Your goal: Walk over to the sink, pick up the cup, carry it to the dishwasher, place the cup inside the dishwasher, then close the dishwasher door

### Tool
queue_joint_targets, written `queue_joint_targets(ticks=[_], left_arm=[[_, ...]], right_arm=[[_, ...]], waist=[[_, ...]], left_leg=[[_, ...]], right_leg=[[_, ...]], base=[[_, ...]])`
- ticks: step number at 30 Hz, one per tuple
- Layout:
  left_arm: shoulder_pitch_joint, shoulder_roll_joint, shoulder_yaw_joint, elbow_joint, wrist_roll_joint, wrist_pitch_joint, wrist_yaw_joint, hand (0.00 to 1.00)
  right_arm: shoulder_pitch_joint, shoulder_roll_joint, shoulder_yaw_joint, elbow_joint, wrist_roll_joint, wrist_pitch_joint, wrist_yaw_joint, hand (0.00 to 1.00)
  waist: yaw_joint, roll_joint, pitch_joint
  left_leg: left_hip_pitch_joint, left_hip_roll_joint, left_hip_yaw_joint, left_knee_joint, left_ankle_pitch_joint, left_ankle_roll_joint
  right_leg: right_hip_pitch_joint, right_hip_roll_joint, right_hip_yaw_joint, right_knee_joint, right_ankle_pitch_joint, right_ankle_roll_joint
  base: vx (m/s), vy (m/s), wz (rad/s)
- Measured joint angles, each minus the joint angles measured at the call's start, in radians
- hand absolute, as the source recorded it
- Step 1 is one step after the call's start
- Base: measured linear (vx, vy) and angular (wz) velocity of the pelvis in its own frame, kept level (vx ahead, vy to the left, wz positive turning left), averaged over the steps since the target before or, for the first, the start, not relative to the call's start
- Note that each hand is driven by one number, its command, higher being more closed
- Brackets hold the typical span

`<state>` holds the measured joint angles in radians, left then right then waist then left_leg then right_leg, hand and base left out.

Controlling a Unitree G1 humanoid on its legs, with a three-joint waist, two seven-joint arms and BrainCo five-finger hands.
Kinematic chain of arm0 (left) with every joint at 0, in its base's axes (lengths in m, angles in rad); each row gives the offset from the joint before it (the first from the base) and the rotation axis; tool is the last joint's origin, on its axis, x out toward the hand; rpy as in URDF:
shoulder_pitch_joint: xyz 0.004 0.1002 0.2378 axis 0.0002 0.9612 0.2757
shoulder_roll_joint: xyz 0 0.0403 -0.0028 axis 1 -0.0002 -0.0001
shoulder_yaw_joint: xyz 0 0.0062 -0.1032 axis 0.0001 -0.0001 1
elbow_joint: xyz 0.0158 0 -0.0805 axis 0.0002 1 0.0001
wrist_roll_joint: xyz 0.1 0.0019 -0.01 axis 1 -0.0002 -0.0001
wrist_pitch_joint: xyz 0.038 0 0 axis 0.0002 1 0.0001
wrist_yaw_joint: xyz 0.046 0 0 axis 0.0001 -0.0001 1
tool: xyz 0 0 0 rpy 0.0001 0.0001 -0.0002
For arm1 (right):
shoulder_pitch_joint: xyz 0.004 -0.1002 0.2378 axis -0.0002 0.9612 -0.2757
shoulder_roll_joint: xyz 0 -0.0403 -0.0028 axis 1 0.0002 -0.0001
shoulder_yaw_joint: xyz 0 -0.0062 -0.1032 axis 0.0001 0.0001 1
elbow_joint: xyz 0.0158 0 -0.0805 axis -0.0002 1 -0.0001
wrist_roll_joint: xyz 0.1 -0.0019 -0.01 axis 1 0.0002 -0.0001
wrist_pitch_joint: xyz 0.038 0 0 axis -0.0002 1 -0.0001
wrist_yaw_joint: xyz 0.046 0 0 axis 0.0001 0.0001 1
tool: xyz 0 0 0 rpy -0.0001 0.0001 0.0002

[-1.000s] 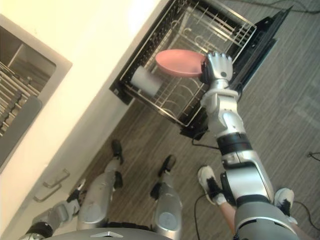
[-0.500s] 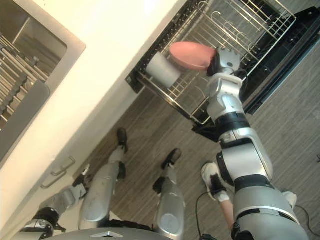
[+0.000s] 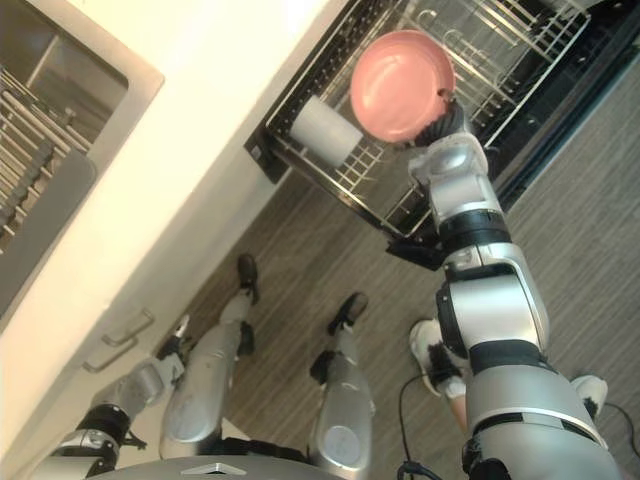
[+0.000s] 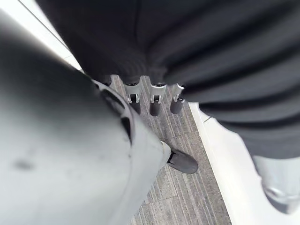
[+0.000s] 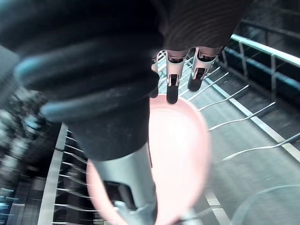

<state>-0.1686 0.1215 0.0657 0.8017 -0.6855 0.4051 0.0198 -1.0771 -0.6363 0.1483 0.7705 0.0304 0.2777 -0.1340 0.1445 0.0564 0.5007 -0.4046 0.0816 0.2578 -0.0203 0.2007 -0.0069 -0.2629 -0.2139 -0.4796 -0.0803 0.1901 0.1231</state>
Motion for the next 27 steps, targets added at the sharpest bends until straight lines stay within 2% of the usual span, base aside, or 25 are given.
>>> queue_joint_targets(ticks=[5, 7, 9, 11, 15, 18, 19, 20, 27], left_arm=[[0.042, 0.000, 0.002, -0.012, 0.002, 0.003, 0.003, 0.00], [0.064, 0.001, 0.005, -0.028, 0.005, 0.002, 0.001, 0.00], [0.090, -0.002, 0.009, -0.044, 0.023, 0.002, -0.006, 0.00], [0.112, -0.002, 0.012, -0.043, 0.038, -0.004, -0.020, 0.00], [0.165, -0.004, 0.012, -0.031, 0.055, -0.023, -0.052, 0.00], [0.198, -0.004, 0.013, 0.008, 0.064, -0.042, -0.081, 0.00], [0.206, -0.003, 0.013, 0.026, 0.069, -0.057, -0.094, 0.00], [0.207, -0.003, 0.013, 0.041, 0.073, -0.067, -0.105, 0.00], [0.203, 0.006, -0.002, 0.073, 0.081, -0.103, -0.165, 0.00]], right_arm=[[0.055, 0.000, -0.132, -0.129, 0.234, -0.097, 0.038, 0.00], [0.080, -0.001, -0.216, -0.140, 0.321, -0.137, 0.042, 0.00], [0.110, -0.003, -0.291, -0.150, 0.343, -0.160, 0.034, 0.00], [0.149, -0.019, -0.369, -0.167, 0.359, -0.187, -0.023, 0.00], [0.237, -0.060, -0.479, -0.159, 0.406, -0.187, -0.124, 0.00], [0.285, -0.084, -0.518, -0.096, 0.524, -0.180, -0.189, 0.00], [0.308, -0.086, -0.525, -0.078, 0.583, -0.166, -0.211, 0.00], [0.328, -0.086, -0.528, -0.066, 0.633, -0.158, -0.221, 1.00], [0.320, -0.084, -0.525, 0.038, 0.860, -0.100, -0.221, 1.00]], waist=[[-0.032, 0.002, -0.001], [-0.048, 0.002, -0.001], [-0.065, 0.003, -0.004], [-0.084, 0.006, -0.016], [-0.101, 0.012, -0.072], [-0.115, 0.016, -0.104], [-0.118, 0.017, -0.119], [-0.119, 0.018, -0.125], [-0.117, 0.027, -0.125]], left_leg=[[0.075, -0.008, 0.010, -0.057, 0.016, -0.014], [0.093, -0.012, 0.009, -0.057, 0.023, -0.004], [0.115, -0.016, 0.006, -0.057, 0.023, -0.004], [0.134, -0.017, 0.000, -0.058, 0.022, -0.005], [0.151, -0.016, -0.009, -0.060, 0.021, -0.007], [0.180, -0.010, -0.007, -0.066, 0.017, -0.012], [0.180, -0.004, -0.004, -0.066, 0.014, -0.017], [0.180, 0.002, -0.001, -0.066, 0.013, -0.021], [0.134, 0.009, 0.030, -0.066, 0.022, -0.030]], right_leg=[[0.046, -0.004, 0.000, 0.000, -0.009, -0.010], [0.067, -0.007, -0.001, 0.000, -0.008, -0.007], [0.093, -0.009, -0.004, 0.000, -0.005, 0.003], [0.117, -0.010, -0.011, 0.000, -0.008, 0.007], [0.141, -0.010, -0.024, 0.002, -0.016, 0.015], [0.157, -0.013, -0.023, 0.033, -0.044, 0.012], [0.152, -0.013, -0.022, 0.044, -0.055, 0.006], [0.147, -0.013, -0.022, 0.053, -0.063, 0.008], [0.071, -0.027, -0.021, 0.076, -0.049, 0.000]], base=[[-0.01, 0.007, -0.06], [0.01, 0.000, 0.02], [0.04, -0.005, 0.03], [0.04, -0.014, 0.08], [0.02, -0.015, 0.08], [-0.01, -0.017, -0.03], [-0.02, -0.025, -0.05], [-0.02, -0.027, -0.06], [-0.02, -0.029, -0.14]])
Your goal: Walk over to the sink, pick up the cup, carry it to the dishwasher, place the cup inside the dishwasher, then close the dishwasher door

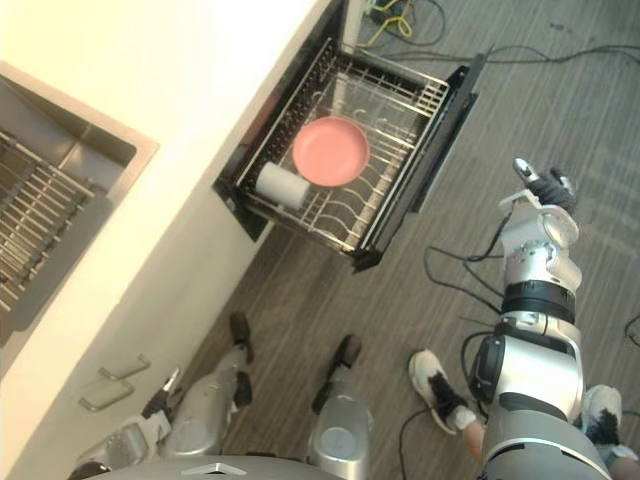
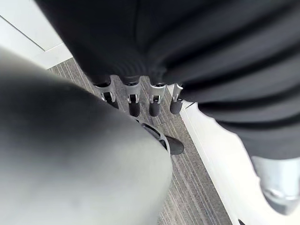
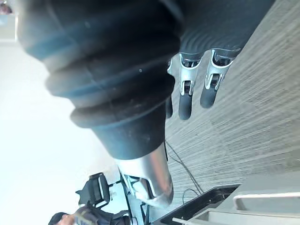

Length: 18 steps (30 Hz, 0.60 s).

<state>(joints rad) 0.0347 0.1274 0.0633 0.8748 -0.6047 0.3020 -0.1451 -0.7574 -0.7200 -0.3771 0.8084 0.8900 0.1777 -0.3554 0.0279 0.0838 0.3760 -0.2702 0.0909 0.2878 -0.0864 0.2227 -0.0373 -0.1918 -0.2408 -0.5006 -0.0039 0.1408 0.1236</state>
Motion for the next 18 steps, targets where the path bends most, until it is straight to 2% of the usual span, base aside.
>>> queue_joint_targets(ticks=[3, 8, 11, 14, 18], left_arm=[[-0.009, 0.003, -0.040, 0.004, 0.000, -0.018, -0.013, 0.00], [-0.051, -0.007, -0.113, 0.024, -0.001, -0.023, -0.013, 0.00], [-0.090, -0.020, -0.145, 0.039, -0.003, -0.018, -0.011, 0.00], [-0.120, -0.037, -0.157, 0.040, -0.016, -0.004, -0.005, 0.00], [-0.142, -0.048, -0.187, 0.039, -0.023, 0.015, 0.021, 0.00]], right_arm=[[-0.041, 0.000, 0.020, 0.071, 0.090, 0.031, 0.014, 1.00], [-0.146, 0.000, 0.069, 0.103, 0.105, 0.069, 0.051, 1.00], [-0.193, 0.000, 0.121, 0.136, 0.100, 0.103, 0.073, 1.00], [-0.235, 0.001, 0.142, 0.192, 0.074, 0.120, 0.090, 1.00], [-0.301, -0.028, 0.179, 0.239, -0.015, 0.125, 0.091, 1.00]], waist=[[0.003, 0.020, 0.004], [0.010, 0.092, 0.034], [0.029, 0.121, 0.045], [0.038, 0.136, 0.053], [0.027, 0.164, 0.065]], left_leg=[[-0.026, -0.009, 0.012, 0.000, 0.002, 0.001], [-0.057, -0.029, 0.016, 0.000, 0.009, 0.011], [-0.080, -0.036, 0.014, 0.004, 0.015, 0.019], [-0.081, -0.049, 0.002, 0.006, 0.016, 0.020], [-0.081, -0.069, -0.046, 0.006, 0.018, 0.023]], right_leg=[[-0.033, -0.009, 0.013, -0.004, 0.021, 0.000], [-0.066, -0.025, 0.023, -0.011, 0.041, 0.012], [-0.089, -0.034, 0.022, -0.007, 0.045, 0.012], [-0.090, -0.048, 0.017, 0.003, 0.046, 0.016], [-0.090, -0.073, -0.005, 0.053, 0.023, 0.027]], base=[[0.01, -0.027, -0.09], [0.02, -0.015, -0.02], [0.03, -0.003, 0.03], [0.05, 0.014, 0.09], [0.04, 0.025, 0.22]])
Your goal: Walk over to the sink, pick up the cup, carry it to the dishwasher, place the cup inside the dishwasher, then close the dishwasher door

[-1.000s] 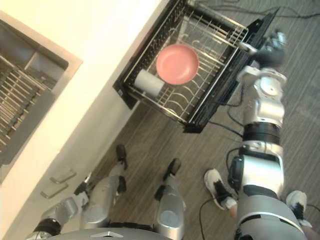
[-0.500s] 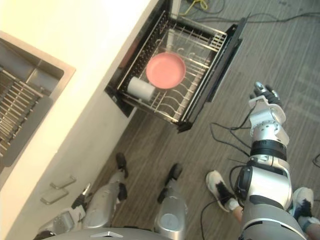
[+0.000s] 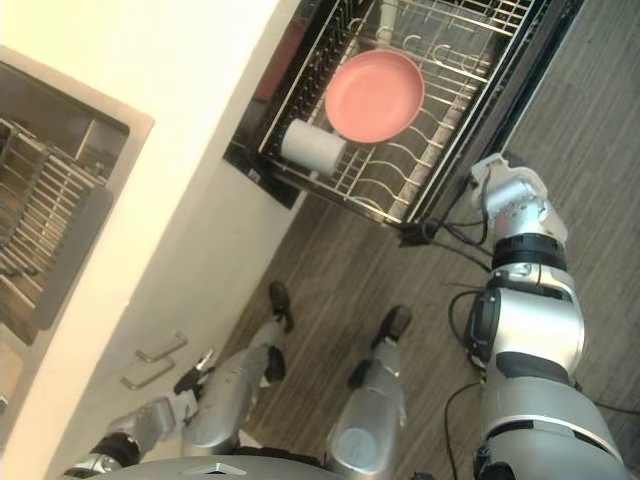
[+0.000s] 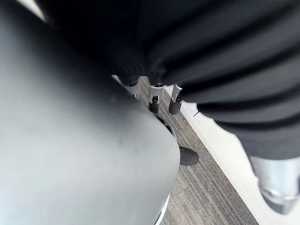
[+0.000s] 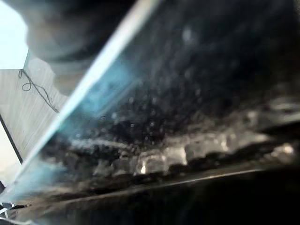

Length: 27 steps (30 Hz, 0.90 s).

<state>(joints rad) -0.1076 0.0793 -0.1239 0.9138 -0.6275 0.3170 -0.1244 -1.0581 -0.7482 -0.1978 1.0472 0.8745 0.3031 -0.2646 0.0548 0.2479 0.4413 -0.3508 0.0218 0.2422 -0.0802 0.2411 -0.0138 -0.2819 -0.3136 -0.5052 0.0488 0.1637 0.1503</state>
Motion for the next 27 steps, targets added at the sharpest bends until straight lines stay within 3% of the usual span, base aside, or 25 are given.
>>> queue_joint_targets(ticks=[2, 8, 12, 17, 22, 25, 26, 27], left_arm=[[-0.015, -0.012, -0.008, 0.001, -0.002, 0.012, 0.013, 0.00], [-0.018, -0.011, -0.008, -0.001, -0.040, 0.045, 0.025, 0.00], [-0.016, -0.011, -0.007, -0.002, -0.047, 0.065, 0.006, 0.00], [0.027, -0.022, -0.001, -0.027, -0.034, 0.073, -0.056, 0.00], [0.058, -0.028, 0.002, -0.040, 0.022, 0.066, -0.147, 0.00], [0.112, -0.022, 0.003, -0.027, 0.097, 0.051, -0.177, 0.00], [0.136, -0.022, 0.000, -0.021, 0.126, 0.043, -0.190, 0.00], [0.146, -0.022, -0.003, -0.015, 0.141, 0.037, -0.194, 0.00]], right_arm=[[-0.043, -0.021, 0.035, 0.035, -0.075, 0.007, -0.001, 1.00], [-0.076, -0.028, 0.079, 0.058, -0.178, 0.029, -0.007, 1.00], [-0.139, -0.020, 0.158, 0.080, -0.242, 0.059, -0.008, 1.00], [-0.230, -0.019, 0.206, 0.119, -0.251, 0.086, -0.033, 1.00], [-0.318, -0.016, 0.237, 0.128, -0.248, 0.086, -0.055, 1.00], [-0.331, -0.037, 0.281, 0.152, -0.294, 0.064, -0.047, 1.00], [-0.330, -0.036, 0.303, 0.152, -0.302, 0.056, -0.044, 0.00], [-0.329, -0.034, 0.305, 0.152, -0.312, 0.049, -0.039, 0.00]], waist=[[0.004, 0.020, 0.006], [0.036, 0.027, 0.001], [0.055, 0.033, -0.003], [0.110, 0.060, -0.023], [0.212, 0.096, -0.051], [0.220, 0.100, -0.054], [0.219, 0.104, -0.057], [0.219, 0.106, -0.059]], left_leg=[[-0.003, -0.007, -0.027, 0.000, -0.001, -0.001], [-0.016, -0.014, -0.104, 0.000, 0.012, -0.018], [-0.017, -0.034, -0.170, 0.000, 0.019, -0.029], [-0.028, -0.066, -0.256, 0.001, 0.028, -0.023], [-0.049, -0.086, -0.319, 0.002, 0.047, -0.025], [-0.044, -0.089, -0.328, 0.002, 0.052, -0.032], [-0.044, -0.089, -0.328, 0.002, 0.053, -0.034], [-0.045, -0.088, -0.328, 0.002, 0.053, -0.034]], right_leg=[[-0.003, -0.016, -0.022, 0.043, -0.028, -0.003], [-0.010, -0.048, -0.077, 0.141, -0.085, -0.004], [-0.011, -0.096, -0.126, 0.258, -0.162, 0.007], [-0.001, -0.164, -0.201, 0.387, -0.262, 0.019], [0.004, -0.210, -0.273, 0.479, -0.346, 0.020], [0.023, -0.215, -0.306, 0.492, -0.363, 0.021], [0.024, -0.216, -0.308, 0.494, -0.369, 0.020], [0.023, -0.215, -0.310, 0.496, -0.372, 0.020]], base=[[0.00, 0.018, 0.31], [0.00, -0.021, 0.31], [0.04, -0.062, 0.44], [0.07, -0.085, 0.56], [0.09, -0.149, 0.44], [0.06, -0.139, 0.14], [0.01, -0.141, 0.00], [-0.02, -0.109, 0.07]])
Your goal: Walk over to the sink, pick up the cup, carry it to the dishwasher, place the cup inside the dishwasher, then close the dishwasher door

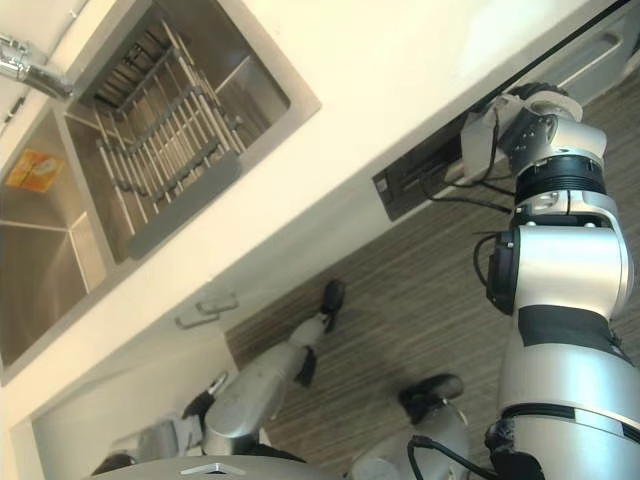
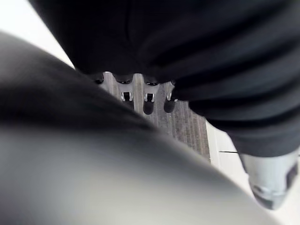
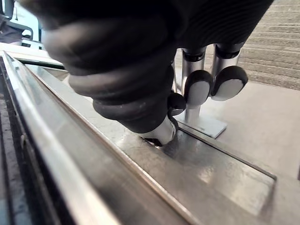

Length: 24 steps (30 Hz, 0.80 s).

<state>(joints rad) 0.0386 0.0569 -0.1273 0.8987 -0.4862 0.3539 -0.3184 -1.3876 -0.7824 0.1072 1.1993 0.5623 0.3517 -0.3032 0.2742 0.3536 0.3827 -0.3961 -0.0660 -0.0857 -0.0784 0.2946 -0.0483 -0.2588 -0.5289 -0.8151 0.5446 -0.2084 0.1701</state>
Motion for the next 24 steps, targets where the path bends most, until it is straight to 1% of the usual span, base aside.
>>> queue_joint_targets(ticks=[1, 2, 3, 4, 6, 8, 11, 12, 14, 15, 16, 17, 18, 19, 20, 21, 22, 23, 24], left_arm=[[0.014, -0.004, -0.005, 0.018, 0.021, -0.007, -0.009, 0.00], [0.028, -0.008, -0.012, 0.027, 0.037, -0.010, -0.016, 0.00], [0.032, -0.009, -0.012, 0.027, 0.038, -0.013, -0.016, 0.00], [0.042, -0.015, -0.012, 0.029, 0.038, -0.028, -0.016, 0.00], [0.042, -0.016, -0.010, 0.027, 0.038, -0.044, -0.015, 0.00], [0.042, -0.017, -0.005, 0.023, 0.038, -0.053, -0.015, 0.00], [0.042, -0.017, 0.013, 0.004, 0.026, -0.070, -0.015, 0.00], [0.046, -0.017, 0.017, -0.015, 0.024, -0.073, -0.014, 0.00], [0.063, -0.018, 0.044, -0.057, -0.004, -0.065, -0.018, 0.00], [0.073, -0.018, 0.061, -0.079, -0.022, -0.056, -0.026, 0.00], [0.081, -0.018, 0.088, -0.098, -0.045, -0.034, -0.040, 0.00], [0.086, -0.016, 0.097, -0.105, -0.060, -0.028, -0.040, 0.00], [0.090, -0.016, 0.111, -0.106, -0.063, -0.025, -0.039, 0.00], [0.101, -0.017, 0.130, -0.105, -0.075, -0.023, -0.037, 0.00], [0.110, -0.016, 0.139, -0.105, -0.080, -0.024, -0.033, 0.00], [0.118, -0.017, 0.167, -0.104, -0.080, -0.029, -0.025, 0.00], [0.123, -0.016, 0.177, -0.103, -0.080, -0.038, -0.010, 0.00], [0.128, -0.016, 0.207, -0.103, -0.080, -0.051, 0.003, 0.00], [0.131, -0.013, 0.217, -0.103, -0.080, -0.061, 0.009, 0.00]], right_arm=[[0.000, 0.001, 0.000, 0.000, -0.025, -0.007, 0.001, 0.00], [0.000, 0.001, 0.007, 0.000, -0.049, -0.011, 0.002, 0.00], [0.001, 0.001, 0.008, 0.000, -0.058, -0.013, 0.002, 0.00], [0.007, 0.000, 0.008, -0.001, -0.094, -0.030, 0.002, 0.00], [0.008, -0.005, 0.008, -0.001, -0.143, -0.034, 0.016, 0.00], [0.008, -0.014, 0.011, -0.006, -0.197, -0.035, 0.063, 0.00], [0.042, -0.034, 0.031, -0.026, -0.207, -0.035, 0.165, 0.00], [0.094, -0.045, 0.030, -0.073, -0.207, -0.035, 0.216, 0.00], [0.196, -0.041, 0.002, -0.184, -0.194, -0.040, 0.289, 0.00], [0.262, -0.023, -0.052, -0.262, -0.167, -0.056, 0.320, 0.00], [0.348, 0.006, -0.113, -0.349, -0.159, -0.082, 0.353, 0.00], [0.445, 0.042, -0.166, -0.424, -0.159, -0.120, 0.376, 0.00], [0.496, 0.061, -0.190, -0.461, -0.159, -0.140, 0.385, 0.00], [0.596, 0.110, -0.231, -0.525, -0.159, -0.175, 0.389, 0.00], [0.677, 0.152, -0.253, -0.557, -0.160, -0.199, 0.387, 0.00], [0.776, 0.218, -0.273, -0.576, -0.159, -0.229, 0.384, 0.00], [0.853, 0.272, -0.279, -0.579, -0.159, -0.254, 0.376, 0.00], [0.957, 0.349, -0.279, -0.574, -0.162, -0.278, 0.357, 0.00], [1.000, 0.391, -0.282, -0.563, -0.162, -0.285, 0.355, 0.00]], waist=[[0.000, 0.006, -0.005], [0.002, 0.006, -0.005], [0.003, 0.006, -0.005], [0.008, 0.006, -0.005], [0.011, 0.006, -0.005], [0.010, 0.006, -0.005], [0.008, 0.003, -0.003], [0.000, 0.000, 0.000], [-0.020, -0.008, 0.006], [-0.035, -0.017, 0.013], [-0.053, -0.028, 0.021], [-0.070, -0.044, 0.033], [-0.078, -0.050, 0.038], [-0.095, -0.064, 0.048], [-0.103, -0.078, 0.049], [-0.115, -0.095, 0.045], [-0.122, -0.115, 0.046], [-0.130, -0.147, 0.040], [-0.133, -0.163, 0.037]], left_leg=[[-0.004, 0.004, -0.001, 0.000, 0.000, 0.000], [-0.005, 0.010, -0.002, 0.000, -0.004, -0.005], [-0.005, 0.012, -0.002, 0.000, -0.006, -0.008], [-0.005, 0.020, -0.006, 0.000, -0.012, -0.015], [-0.003, 0.024, -0.007, 0.000, -0.013, -0.016], [-0.001, 0.028, -0.008, 0.000, -0.013, -0.016], [0.017, 0.043, -0.006, 0.000, -0.018, -0.022], [0.038, 0.050, -0.004, 0.000, -0.021, -0.026], [0.069, 0.064, 0.002, 0.000, -0.029, -0.035], [0.084, 0.073, 0.004, 0.000, -0.032, -0.037], [0.104, 0.084, 0.006, 0.000, -0.039, -0.040], [0.126, 0.094, 0.008, 0.000, -0.046, -0.046], [0.135, 0.099, 0.009, 0.000, -0.049, -0.047], [0.154, 0.114, 0.012, 0.000, -0.058, -0.056], [0.160, 0.127, 0.019, 0.000, -0.066, -0.058], [0.165, 0.138, 0.031, 0.000, -0.068, -0.060], [0.170, 0.149, 0.034, 0.000, -0.072, -0.066], [0.176, 0.160, 0.038, 0.000, -0.079, -0.073], [0.179, 0.164, 0.042, 0.000, -0.079, -0.074]], right_leg=[[0.000, 0.003, -0.009, 0.003, -0.008, -0.006], [0.000, 0.004, -0.012, 0.005, -0.016, -0.012], [0.000, 0.005, -0.013, 0.006, -0.017, -0.013], [0.000, 0.012, -0.015, 0.008, -0.023, -0.016], [-0.001, 0.014, -0.015, 0.013, -0.026, -0.018], [0.000, 0.016, -0.015, 0.015, -0.026, -0.018], [0.021, 0.039, -0.017, -0.006, -0.020, -0.013], [0.046, 0.051, -0.018, -0.022, -0.018, -0.012], [0.084, 0.083, -0.017, -0.057, -0.010, -0.011], [0.104, 0.099, -0.018, -0.077, -0.006, -0.012], [0.127, 0.117, -0.018, -0.098, -0.001, -0.013], [0.153, 0.135, -0.018, -0.117, 0.003, -0.014], [0.165, 0.143, -0.018, -0.128, 0.005, -0.014], [0.190, 0.167, -0.018, -0.153, 0.014, -0.015], [0.198, 0.187, -0.015, -0.175, 0.023, -0.017], [0.208, 0.207, -0.012, -0.202, 0.030, -0.020], [0.217, 0.222, -0.009, -0.221, 0.035, -0.022], [0.226, 0.240, -0.006, -0.243, 0.039, -0.024], [0.230, 0.246, -0.003, -0.250, 0.043, -0.025]], base=[[-0.02, -0.099, 0.06], [-0.03, -0.093, 0.05], [-0.04, -0.116, 0.00], [-0.03, -0.100, -0.02], [-0.02, -0.100, -0.02], [-0.01, -0.098, -0.02], [0.01, -0.107, -0.07], [0.02, -0.116, -0.12], [0.02, -0.132, -0.16], [0.03, -0.115, -0.20], [0.01, -0.105, -0.18], [0.02, -0.106, -0.18], [0.01, -0.122, -0.15], [0.01, -0.096, -0.19], [0.00, -0.104, -0.25], [-0.01, -0.069, -0.22], [-0.01, -0.082, -0.19], [0.00, -0.062, -0.14], [0.01, -0.049, -0.18]])
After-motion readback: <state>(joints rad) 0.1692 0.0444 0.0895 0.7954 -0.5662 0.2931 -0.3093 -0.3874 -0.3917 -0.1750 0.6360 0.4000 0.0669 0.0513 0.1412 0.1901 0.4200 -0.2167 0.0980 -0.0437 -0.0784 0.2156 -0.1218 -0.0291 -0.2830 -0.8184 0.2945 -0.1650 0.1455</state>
